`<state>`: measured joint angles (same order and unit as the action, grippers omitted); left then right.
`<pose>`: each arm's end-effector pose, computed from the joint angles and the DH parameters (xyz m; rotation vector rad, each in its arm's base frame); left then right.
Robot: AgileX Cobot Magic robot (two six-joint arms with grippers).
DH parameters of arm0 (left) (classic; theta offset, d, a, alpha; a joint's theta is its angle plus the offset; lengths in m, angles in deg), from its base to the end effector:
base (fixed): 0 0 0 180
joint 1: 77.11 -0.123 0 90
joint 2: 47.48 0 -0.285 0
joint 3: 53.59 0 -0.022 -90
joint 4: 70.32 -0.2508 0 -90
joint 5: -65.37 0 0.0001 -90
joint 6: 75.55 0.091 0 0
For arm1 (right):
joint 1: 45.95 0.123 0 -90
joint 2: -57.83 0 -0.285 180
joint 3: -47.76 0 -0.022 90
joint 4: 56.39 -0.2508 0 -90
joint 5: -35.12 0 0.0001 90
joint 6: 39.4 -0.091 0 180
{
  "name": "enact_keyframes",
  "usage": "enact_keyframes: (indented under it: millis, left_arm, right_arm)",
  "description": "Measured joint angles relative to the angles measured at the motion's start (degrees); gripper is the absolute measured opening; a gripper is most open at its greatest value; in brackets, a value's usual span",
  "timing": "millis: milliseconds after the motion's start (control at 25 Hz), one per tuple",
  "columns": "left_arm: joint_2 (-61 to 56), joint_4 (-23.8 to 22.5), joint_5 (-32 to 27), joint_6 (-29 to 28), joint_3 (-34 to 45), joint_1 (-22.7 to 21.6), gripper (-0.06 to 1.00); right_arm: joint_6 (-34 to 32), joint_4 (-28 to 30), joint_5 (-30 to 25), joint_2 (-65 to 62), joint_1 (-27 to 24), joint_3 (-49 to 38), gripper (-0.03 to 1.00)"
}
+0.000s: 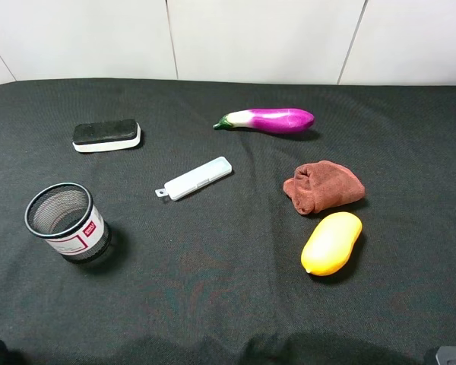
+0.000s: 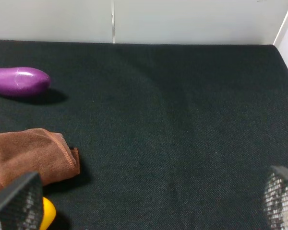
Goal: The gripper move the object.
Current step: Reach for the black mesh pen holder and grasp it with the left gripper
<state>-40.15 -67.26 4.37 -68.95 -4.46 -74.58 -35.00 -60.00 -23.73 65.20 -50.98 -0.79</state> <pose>-0.0053 -0.0040 0.2743 0.1656 2.0422 -0.0198 -0.0043 0.0053 0.2802 0.0091 2.0017 -0.0307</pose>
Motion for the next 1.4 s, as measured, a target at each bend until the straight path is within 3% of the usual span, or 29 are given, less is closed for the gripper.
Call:
enact_keyframes:
  millis: [1400]
  left_arm:
    - [0.0, 0.0, 0.0, 0.0, 0.0, -0.3, 0.85]
  right_arm:
    - [0.0, 0.0, 0.0, 0.0, 0.0, 0.0, 0.69]
